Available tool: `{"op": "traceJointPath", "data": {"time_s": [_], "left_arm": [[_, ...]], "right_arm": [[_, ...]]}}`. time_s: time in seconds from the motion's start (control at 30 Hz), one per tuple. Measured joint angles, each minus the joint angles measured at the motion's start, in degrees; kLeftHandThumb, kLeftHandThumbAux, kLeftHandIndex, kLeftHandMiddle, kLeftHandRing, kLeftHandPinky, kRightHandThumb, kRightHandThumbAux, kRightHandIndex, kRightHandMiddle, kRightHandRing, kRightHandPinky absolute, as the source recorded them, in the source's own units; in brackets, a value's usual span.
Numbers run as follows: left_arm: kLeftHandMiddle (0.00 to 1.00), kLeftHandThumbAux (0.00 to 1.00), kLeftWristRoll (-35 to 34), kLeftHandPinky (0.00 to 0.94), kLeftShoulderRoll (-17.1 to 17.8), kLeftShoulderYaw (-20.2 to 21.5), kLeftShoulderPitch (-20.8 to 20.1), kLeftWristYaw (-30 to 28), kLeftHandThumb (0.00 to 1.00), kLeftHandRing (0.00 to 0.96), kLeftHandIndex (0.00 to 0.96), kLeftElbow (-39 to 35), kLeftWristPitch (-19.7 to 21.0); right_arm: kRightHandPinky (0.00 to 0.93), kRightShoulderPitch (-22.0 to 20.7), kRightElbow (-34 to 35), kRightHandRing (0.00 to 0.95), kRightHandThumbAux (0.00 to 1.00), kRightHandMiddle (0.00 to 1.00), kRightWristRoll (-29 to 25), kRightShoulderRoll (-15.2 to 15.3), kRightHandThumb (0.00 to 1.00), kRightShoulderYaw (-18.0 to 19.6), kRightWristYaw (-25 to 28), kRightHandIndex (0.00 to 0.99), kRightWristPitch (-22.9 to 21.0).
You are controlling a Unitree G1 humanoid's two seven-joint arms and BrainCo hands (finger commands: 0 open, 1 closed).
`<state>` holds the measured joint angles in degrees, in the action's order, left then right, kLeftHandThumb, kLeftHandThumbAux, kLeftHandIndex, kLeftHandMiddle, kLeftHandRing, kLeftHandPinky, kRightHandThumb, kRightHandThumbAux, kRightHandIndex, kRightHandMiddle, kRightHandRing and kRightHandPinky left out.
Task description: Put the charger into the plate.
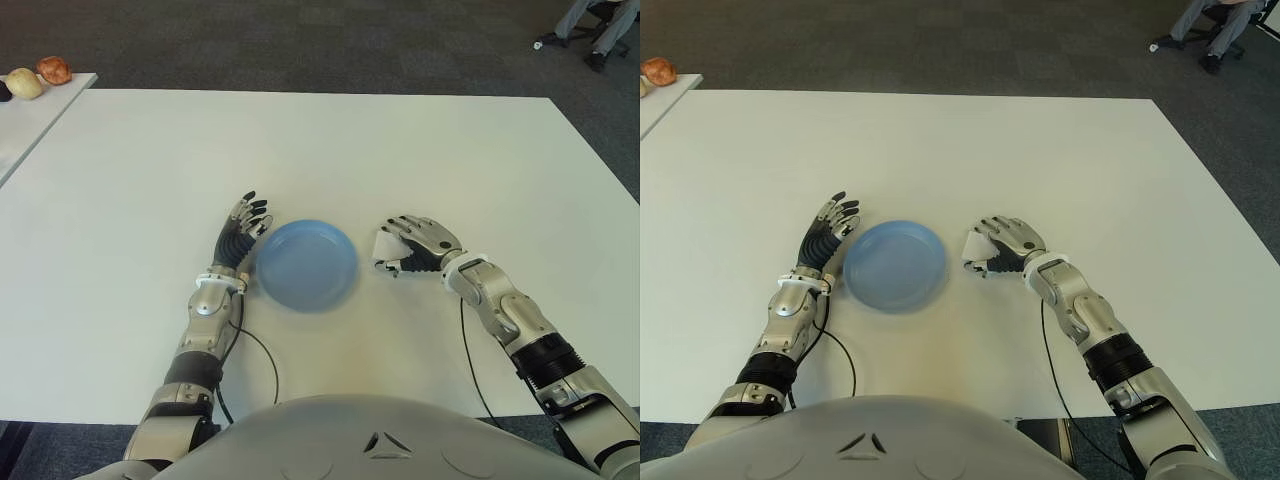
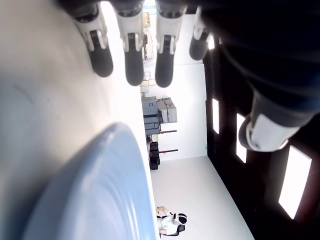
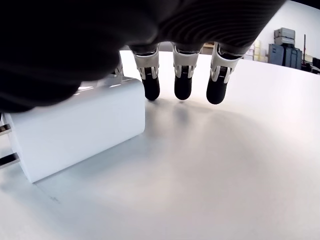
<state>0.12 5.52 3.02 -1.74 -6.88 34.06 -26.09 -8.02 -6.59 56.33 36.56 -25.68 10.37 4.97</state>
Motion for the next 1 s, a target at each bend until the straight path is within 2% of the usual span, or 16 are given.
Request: {"op": "traceJointPath", "data": {"time_s": [0.37,1.0], "left_arm": [[0.201,0.549,0.0,0.176,0.0,0.0,0.1,0.0,0.000,0.190,0.088,-0.4,0.5],[0.214,0.542,0.1,0.184,-0.5,-0.5,0.1,0.4,0.000,0.199,0.101,-0.9,0.4]], "right_arm": [[0.000,0.6,0.9,0.000,0.205,0.000,0.5,1.0,0.284,-0.4,-1.5,0.000,1.1],[0.000,1.0,2.0,0.000,0.195,0.000,2.0,2.6,0.289,-0.7,-2.5,0.000,3.9]]}}
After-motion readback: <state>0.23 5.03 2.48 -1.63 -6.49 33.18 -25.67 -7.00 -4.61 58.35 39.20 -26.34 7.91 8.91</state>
